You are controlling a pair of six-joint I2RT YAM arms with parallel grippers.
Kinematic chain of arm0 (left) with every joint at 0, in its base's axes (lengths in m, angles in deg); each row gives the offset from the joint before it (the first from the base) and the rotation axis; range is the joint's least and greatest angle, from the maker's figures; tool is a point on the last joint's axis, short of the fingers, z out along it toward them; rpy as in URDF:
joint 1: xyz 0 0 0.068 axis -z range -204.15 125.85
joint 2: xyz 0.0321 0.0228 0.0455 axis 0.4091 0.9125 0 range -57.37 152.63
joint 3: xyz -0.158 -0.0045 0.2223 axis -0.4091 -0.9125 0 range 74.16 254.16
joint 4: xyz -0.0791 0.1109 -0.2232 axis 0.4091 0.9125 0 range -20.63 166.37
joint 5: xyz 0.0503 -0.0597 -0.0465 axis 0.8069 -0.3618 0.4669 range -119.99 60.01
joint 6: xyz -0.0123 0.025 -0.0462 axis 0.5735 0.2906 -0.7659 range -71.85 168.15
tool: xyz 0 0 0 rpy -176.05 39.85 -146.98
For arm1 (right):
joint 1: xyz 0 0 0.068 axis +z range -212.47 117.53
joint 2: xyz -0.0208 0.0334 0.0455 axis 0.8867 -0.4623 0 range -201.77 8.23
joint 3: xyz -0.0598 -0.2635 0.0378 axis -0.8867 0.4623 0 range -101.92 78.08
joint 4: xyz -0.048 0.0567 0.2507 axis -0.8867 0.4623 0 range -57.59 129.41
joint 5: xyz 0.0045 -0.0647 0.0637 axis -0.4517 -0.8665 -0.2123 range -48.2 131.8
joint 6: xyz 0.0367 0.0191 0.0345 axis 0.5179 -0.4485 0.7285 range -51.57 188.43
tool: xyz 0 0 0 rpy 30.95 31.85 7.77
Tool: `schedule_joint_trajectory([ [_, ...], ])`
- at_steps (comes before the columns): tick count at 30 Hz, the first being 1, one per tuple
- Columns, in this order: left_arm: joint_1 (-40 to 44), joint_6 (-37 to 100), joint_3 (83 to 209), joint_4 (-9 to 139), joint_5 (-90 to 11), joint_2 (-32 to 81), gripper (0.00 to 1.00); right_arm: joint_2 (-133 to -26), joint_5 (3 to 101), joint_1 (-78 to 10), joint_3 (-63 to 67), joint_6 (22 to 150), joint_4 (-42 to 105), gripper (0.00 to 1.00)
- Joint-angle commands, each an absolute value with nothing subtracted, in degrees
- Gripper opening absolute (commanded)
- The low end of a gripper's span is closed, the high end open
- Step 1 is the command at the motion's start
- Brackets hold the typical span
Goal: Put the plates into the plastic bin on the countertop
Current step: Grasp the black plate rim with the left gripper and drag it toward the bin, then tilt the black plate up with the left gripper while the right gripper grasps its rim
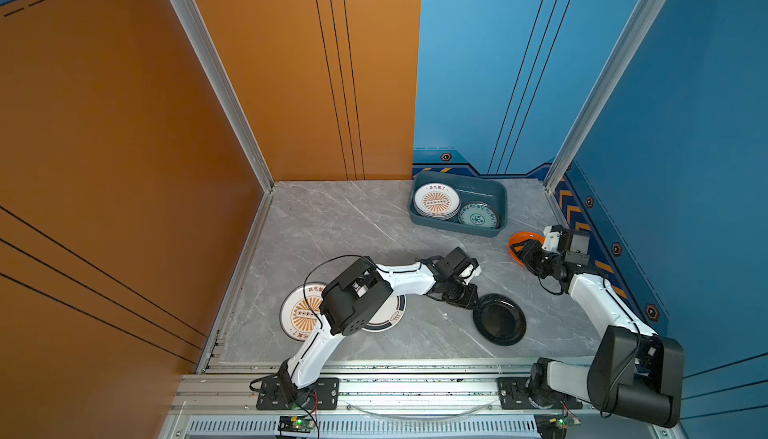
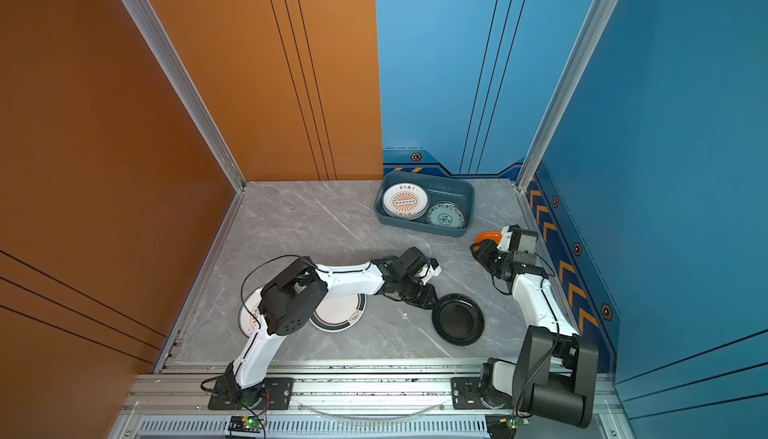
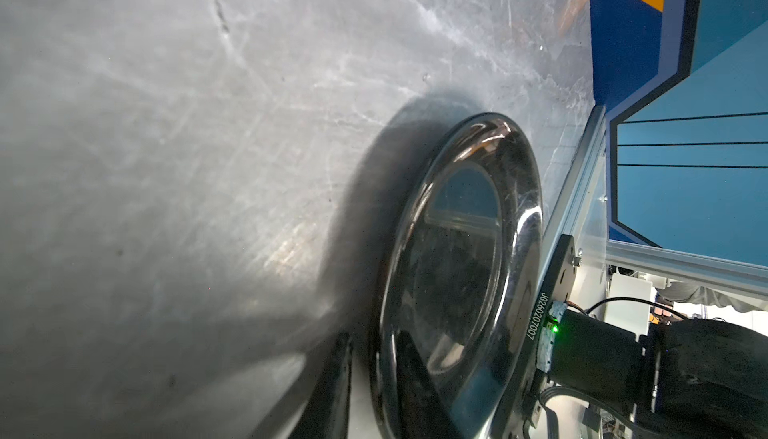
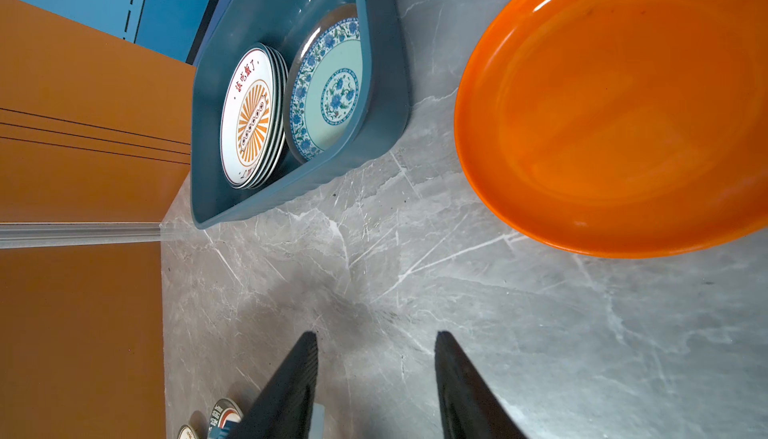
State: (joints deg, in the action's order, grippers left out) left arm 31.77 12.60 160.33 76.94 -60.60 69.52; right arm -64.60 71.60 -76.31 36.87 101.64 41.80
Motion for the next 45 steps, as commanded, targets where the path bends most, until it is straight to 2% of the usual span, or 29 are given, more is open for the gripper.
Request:
schedule_joint_trajectory([
  [1, 32.42, 13.61, 161.48, 79.47, -59.53, 71.23, 0.19, -64.19, 71.77, -76.68, 37.91, 100.68, 40.94, 0.49],
  [6, 32.22, 13.55, 161.44, 79.08, -59.17, 71.35, 0.14, -64.11, 71.8, -76.68, 38.33, 100.64, 41.02, 0.49],
  [7, 32.23, 13.56, 161.5, 79.07, -59.05, 71.33, 0.0, -64.03, 71.77, -76.68, 38.46, 100.68, 40.94, 0.49],
  [23, 29.13, 15.59, 160.41, 81.77, -57.54, 68.4, 0.0, -62.93, 71.59, -76.67, 39.32, 100.35, 41.59, 0.49],
  [32, 21.88, 16.6, 155.39, 81.1, -58.36, 61.8, 0.0, -62.29, 72.24, -76.7, 40.45, 99.78, 41.73, 0.49],
  [36, 17.5, 17.64, 152.65, 81.54, -58.68, 57.16, 0.0, -62.12, 75.71, -76.22, 41.3, 100.02, 39.25, 0.49],
  [38, 15.44, 17.9, 151.43, 81.5, -59.46, 55.11, 0.0, -62.25, 80.43, -76.01, 42.7, 101.13, 34.93, 0.53],
  [41, 12.47, 18.09, 149.76, 81.35, -61.53, 52.6, 0.0, -63.04, 87.1, -75.36, 45.32, 104.5, 26.8, 0.65],
  [45, 9.34, 18.14, 147.64, 80.92, -64.1, 49.43, 0.0, -64.09, 90.37, -71.94, 46.26, 105.15, 22.62, 0.71],
])
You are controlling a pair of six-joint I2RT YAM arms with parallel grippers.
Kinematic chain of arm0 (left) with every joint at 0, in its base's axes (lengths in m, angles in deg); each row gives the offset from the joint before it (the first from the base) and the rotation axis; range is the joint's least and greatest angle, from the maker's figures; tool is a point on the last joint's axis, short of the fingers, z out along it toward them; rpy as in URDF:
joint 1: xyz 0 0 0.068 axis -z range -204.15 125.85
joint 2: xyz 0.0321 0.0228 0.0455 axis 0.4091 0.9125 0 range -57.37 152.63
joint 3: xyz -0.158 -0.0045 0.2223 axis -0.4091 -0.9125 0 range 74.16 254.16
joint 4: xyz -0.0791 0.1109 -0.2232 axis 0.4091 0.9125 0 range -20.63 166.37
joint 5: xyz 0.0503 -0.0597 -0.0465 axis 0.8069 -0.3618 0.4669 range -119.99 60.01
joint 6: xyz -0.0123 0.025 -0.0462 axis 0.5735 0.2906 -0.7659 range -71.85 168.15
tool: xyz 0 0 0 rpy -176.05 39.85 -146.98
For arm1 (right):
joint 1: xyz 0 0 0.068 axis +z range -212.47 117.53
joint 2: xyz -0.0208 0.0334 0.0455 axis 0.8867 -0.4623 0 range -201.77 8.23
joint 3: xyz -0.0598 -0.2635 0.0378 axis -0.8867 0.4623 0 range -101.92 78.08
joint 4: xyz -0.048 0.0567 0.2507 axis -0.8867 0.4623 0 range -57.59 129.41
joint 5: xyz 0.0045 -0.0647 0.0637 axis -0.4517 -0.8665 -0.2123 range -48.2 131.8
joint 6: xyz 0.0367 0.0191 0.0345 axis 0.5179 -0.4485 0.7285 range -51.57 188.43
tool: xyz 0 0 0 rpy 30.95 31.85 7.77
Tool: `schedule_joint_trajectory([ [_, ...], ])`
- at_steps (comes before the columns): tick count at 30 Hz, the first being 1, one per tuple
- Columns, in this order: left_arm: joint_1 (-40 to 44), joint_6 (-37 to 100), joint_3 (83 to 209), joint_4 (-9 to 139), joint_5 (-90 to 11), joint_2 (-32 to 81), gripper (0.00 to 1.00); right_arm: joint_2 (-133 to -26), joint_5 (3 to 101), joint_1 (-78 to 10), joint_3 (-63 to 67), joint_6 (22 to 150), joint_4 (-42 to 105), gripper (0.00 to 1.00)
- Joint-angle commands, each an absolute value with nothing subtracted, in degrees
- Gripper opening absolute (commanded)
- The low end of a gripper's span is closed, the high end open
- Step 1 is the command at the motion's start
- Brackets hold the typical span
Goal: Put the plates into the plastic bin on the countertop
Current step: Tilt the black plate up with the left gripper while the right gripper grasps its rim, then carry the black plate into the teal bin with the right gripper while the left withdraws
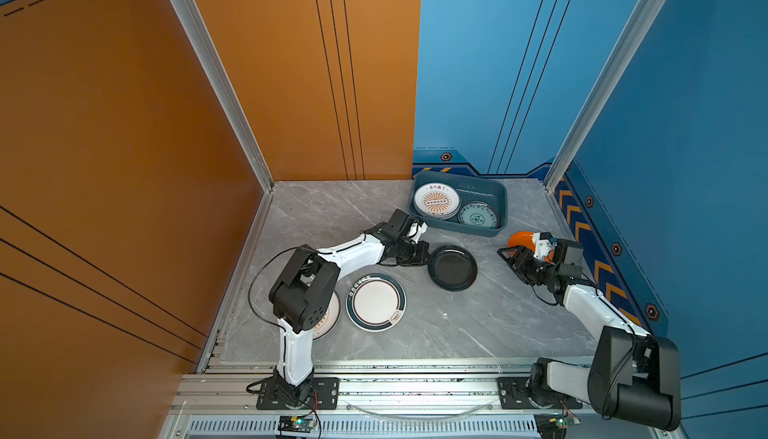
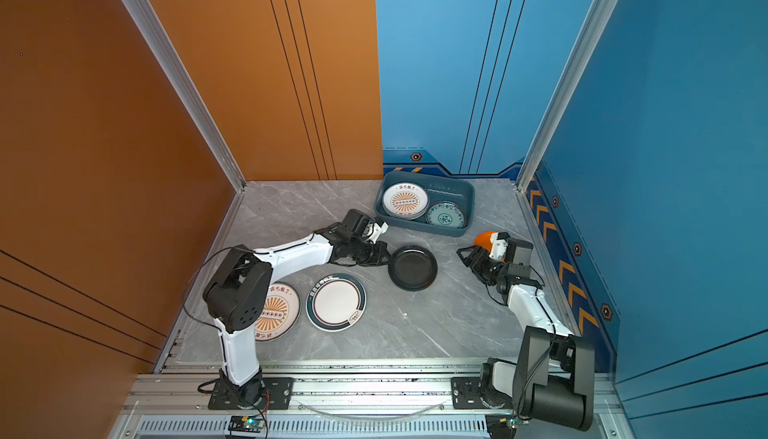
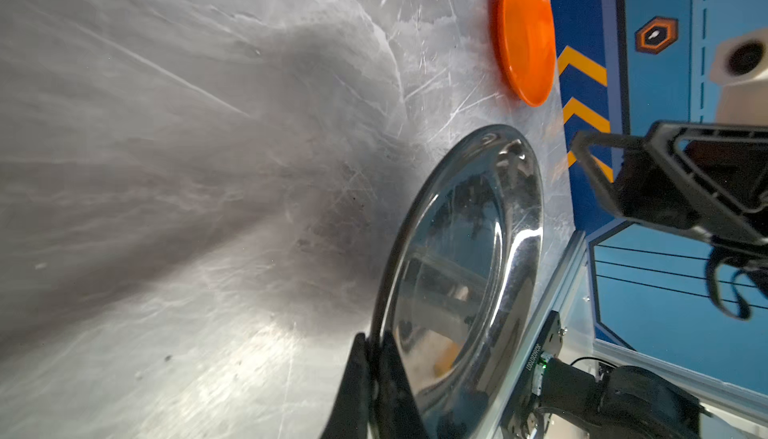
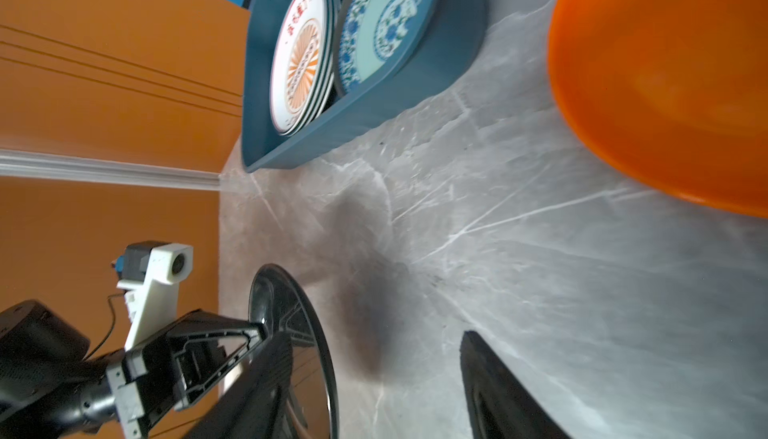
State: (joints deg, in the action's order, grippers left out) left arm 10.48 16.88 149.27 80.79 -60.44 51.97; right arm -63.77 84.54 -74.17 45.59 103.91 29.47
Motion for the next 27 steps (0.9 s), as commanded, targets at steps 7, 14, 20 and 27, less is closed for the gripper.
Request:
schedule_joint_trajectory([
  [7, 6.53, 18.93, 145.34, 81.28, -65.05, 45.61, 0.0, -64.58, 91.31, -63.35, 44.94, 104.49, 19.93, 0.75],
  [14, 5.65, 17.94, 143.56, 78.21, -65.76, 43.08, 0.0, -66.4, 90.02, -57.59, 41.6, 103.93, 21.5, 0.73],
  [20, 4.42, 17.04, 142.42, 76.49, -66.9, 41.47, 0.0, -69.29, 89.35, -54.0, 39.32, 104.44, 21.47, 0.69],
  [27, 3.54, 17.05, 141.59, 76.05, -67.51, 40.13, 0.0, -72.71, 88.47, -50.11, 37.14, 105.9, 19.61, 0.55],
])
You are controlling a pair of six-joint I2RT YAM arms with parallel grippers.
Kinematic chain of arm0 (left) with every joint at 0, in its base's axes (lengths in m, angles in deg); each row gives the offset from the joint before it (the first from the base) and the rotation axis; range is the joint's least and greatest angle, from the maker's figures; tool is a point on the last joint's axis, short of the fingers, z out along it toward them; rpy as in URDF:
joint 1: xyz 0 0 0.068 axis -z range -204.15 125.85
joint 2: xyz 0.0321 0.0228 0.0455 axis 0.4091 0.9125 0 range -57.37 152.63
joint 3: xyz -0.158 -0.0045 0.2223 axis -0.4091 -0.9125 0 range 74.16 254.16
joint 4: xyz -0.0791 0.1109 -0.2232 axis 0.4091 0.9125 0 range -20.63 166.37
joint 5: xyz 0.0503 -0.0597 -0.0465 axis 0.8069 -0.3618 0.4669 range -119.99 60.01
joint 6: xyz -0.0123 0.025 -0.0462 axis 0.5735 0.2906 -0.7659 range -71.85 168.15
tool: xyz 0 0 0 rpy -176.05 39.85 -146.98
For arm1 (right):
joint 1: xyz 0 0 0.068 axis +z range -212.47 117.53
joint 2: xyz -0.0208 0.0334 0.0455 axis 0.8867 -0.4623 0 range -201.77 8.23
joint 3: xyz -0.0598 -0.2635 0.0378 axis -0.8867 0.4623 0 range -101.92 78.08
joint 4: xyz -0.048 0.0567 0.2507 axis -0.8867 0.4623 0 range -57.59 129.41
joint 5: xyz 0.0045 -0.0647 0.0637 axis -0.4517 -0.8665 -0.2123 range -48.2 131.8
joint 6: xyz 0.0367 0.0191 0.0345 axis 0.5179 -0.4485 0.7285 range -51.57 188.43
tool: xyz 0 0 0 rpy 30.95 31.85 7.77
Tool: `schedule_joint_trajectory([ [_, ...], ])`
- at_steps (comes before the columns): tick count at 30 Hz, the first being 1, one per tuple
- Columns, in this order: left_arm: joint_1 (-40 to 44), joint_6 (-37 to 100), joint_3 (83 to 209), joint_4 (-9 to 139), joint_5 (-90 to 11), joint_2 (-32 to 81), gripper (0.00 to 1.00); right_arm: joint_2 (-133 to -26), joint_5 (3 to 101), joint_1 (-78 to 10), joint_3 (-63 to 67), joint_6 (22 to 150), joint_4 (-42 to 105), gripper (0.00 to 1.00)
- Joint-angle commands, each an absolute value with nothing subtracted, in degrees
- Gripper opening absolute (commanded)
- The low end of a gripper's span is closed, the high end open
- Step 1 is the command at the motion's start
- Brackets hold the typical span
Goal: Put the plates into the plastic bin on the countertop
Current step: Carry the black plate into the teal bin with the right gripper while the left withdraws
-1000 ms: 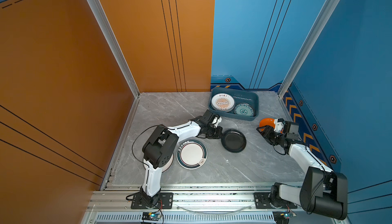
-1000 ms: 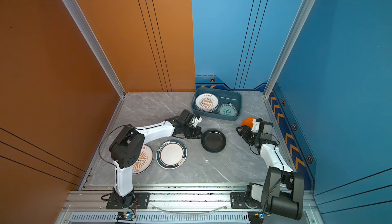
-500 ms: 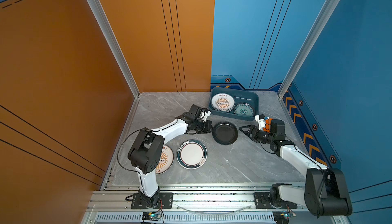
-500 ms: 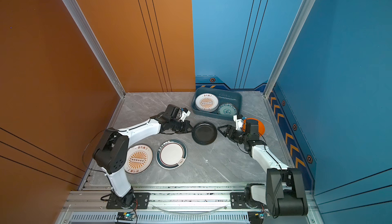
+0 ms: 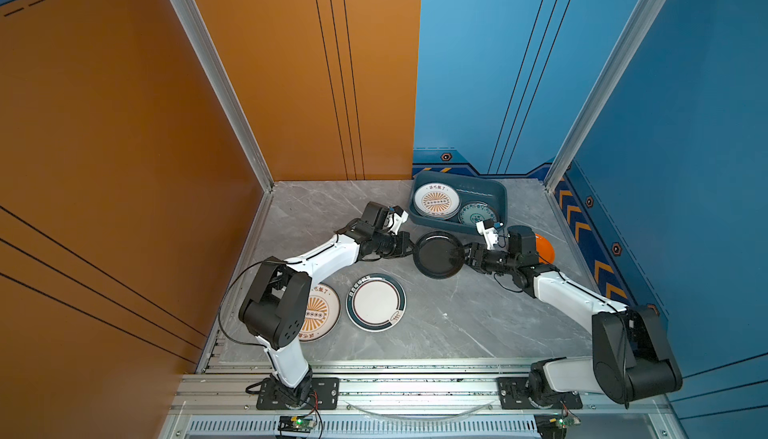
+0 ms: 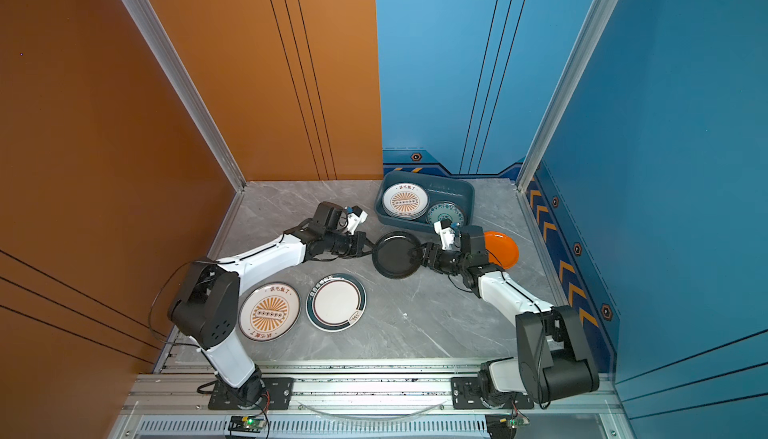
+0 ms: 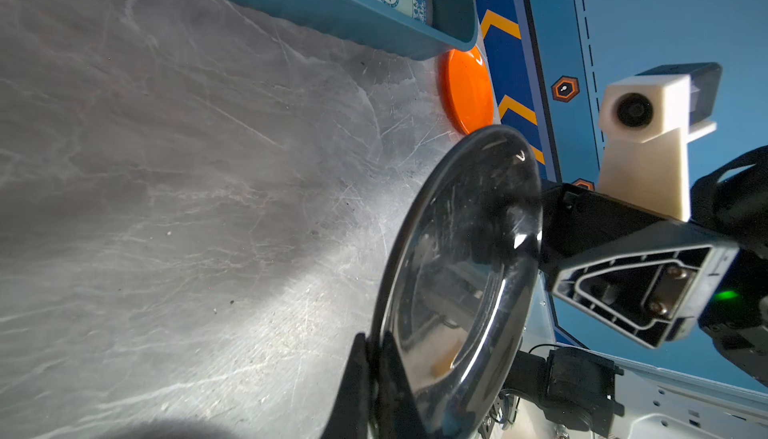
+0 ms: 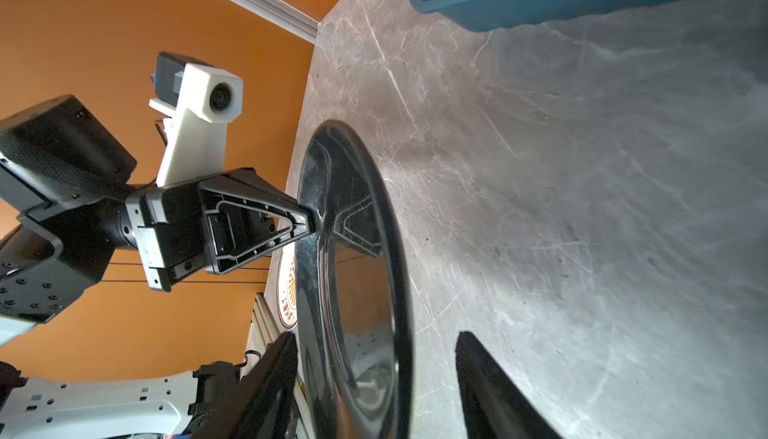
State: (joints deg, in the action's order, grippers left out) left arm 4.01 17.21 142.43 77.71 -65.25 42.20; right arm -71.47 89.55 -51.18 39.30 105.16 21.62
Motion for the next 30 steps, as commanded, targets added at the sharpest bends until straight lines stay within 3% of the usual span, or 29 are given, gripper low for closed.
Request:
schedule_joint_trajectory([
  [1, 3.37, 17.04, 141.33, 75.88, -67.6, 39.94, 0.0, -73.33, 88.41, -49.58, 36.66, 106.17, 19.42, 0.51],
  [14, 1.0, 16.78, 137.96, 73.87, -68.3, 38.04, 0.0, -79.86, 88.25, -45.44, 32.33, 108.09, 17.73, 0.09],
  [17, 0.9, 16.84, 137.27, 73.36, -67.97, 37.32, 0.06, -80.36, 88.15, -45.41, 31.59, 108.22, 17.97, 0.01],
  [25, 0.63, 17.32, 135.99, 73.06, -66.34, 35.58, 0.47, -80.01, 86.44, -47.4, 25.85, 103.96, 27.09, 0.0],
  [30, 0.55, 17.38, 135.21, 72.97, -65.18, 34.43, 0.79, -80.04, 82.12, -50.72, 18.44, 99.21, 38.49, 0.0],
])
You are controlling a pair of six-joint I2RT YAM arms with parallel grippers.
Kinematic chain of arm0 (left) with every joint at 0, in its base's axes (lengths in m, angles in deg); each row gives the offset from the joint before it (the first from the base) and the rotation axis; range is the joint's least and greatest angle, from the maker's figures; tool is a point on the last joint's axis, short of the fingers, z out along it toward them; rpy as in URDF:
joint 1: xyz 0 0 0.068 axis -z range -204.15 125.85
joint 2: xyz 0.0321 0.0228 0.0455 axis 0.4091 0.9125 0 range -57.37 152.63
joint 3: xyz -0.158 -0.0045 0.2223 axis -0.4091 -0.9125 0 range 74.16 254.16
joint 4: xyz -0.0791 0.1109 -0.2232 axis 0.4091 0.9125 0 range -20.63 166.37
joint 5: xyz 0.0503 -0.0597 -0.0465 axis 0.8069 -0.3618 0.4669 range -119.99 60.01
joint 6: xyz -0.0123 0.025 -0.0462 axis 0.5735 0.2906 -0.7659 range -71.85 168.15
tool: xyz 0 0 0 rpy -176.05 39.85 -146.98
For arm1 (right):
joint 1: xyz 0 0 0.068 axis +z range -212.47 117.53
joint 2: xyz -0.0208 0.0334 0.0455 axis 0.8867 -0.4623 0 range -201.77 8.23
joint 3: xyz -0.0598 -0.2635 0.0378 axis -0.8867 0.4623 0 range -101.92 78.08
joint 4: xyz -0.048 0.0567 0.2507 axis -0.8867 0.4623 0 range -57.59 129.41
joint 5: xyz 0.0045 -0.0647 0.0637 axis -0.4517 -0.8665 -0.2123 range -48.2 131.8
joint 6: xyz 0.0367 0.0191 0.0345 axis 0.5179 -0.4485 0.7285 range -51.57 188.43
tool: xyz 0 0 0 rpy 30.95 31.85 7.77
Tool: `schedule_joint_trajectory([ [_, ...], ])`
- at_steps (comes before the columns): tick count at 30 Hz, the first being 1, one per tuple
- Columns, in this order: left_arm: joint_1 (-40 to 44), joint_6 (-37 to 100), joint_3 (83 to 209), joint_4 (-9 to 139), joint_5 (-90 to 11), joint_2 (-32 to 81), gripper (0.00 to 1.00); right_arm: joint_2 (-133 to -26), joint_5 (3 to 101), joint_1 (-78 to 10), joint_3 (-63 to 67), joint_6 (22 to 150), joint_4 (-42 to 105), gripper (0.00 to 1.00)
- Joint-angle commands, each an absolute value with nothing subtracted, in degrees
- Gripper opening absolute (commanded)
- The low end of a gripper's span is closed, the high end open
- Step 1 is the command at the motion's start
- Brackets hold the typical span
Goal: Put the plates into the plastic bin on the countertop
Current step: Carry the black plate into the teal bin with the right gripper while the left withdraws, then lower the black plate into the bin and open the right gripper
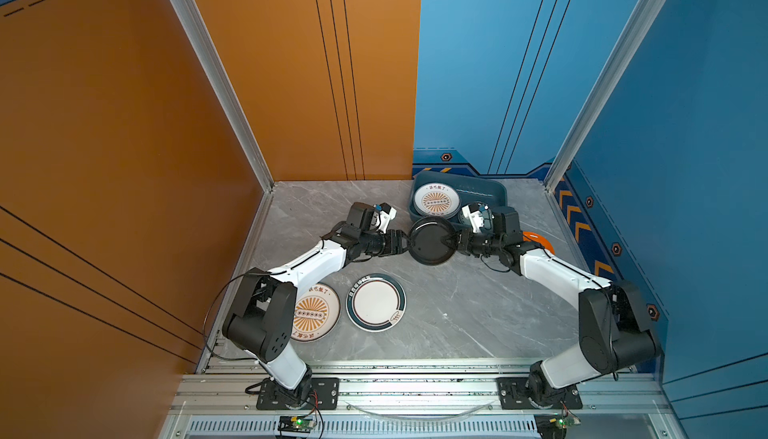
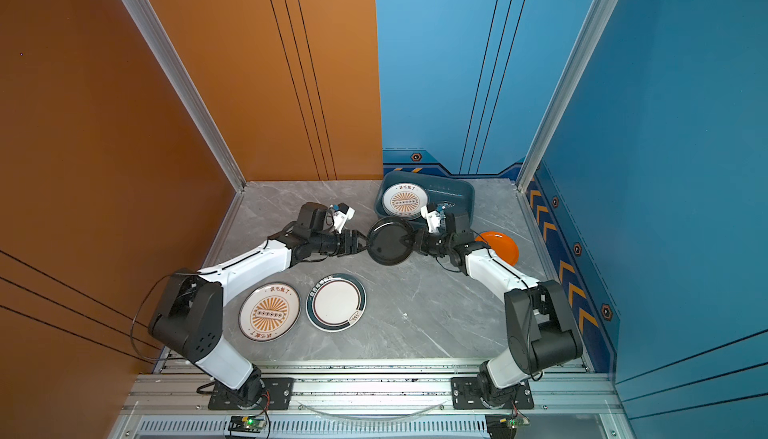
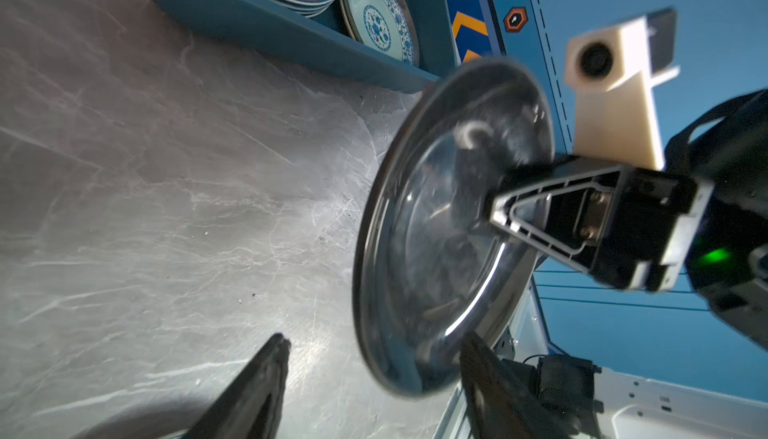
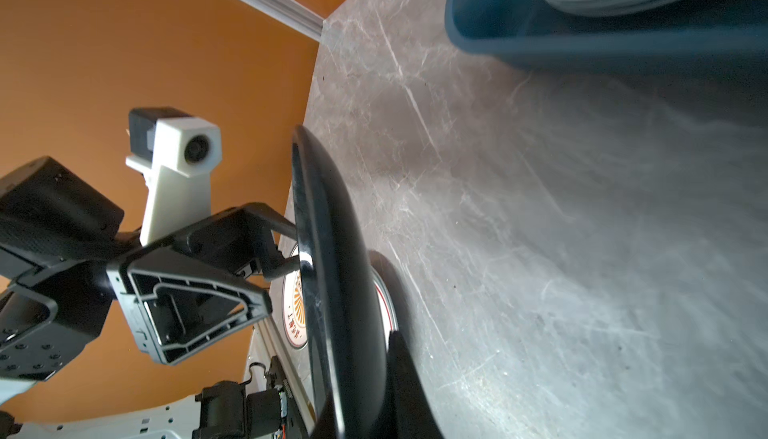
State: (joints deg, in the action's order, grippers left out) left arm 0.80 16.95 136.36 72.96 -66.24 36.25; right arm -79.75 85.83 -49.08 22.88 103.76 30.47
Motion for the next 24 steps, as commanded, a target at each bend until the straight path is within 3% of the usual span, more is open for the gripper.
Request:
schedule_joint_trajectory([
  [1, 0.46, 17.44, 134.87, 72.88, -64.8, 33.97, 0.85, -80.09, 80.33, -51.46, 16.42, 97.75, 41.55, 0.0],
  [2, 0.45, 17.38, 134.5, 72.72, -64.43, 33.51, 0.95, -80.25, 78.64, -52.16, 14.62, 96.48, 44.26, 0.0],
  [3, 0.47, 17.39, 133.93, 72.45, -63.98, 32.87, 0.99, -80.36, 76.25, -52.98, 12.52, 95.07, 47.28, 0.0],
  [14, -0.02, 16.8, 128.87, 69.92, -62.25, 28.17, 0.98, -85.97, 57.29, -59.97, -0.78, 91.41, 56.79, 0.0],
  [24, -1.1, 16.97, 126.69, 69.19, -61.77, 25.89, 0.98, -98.6, 57.16, -64.52, -10.68, 93.26, 57.52, 0.0],
])
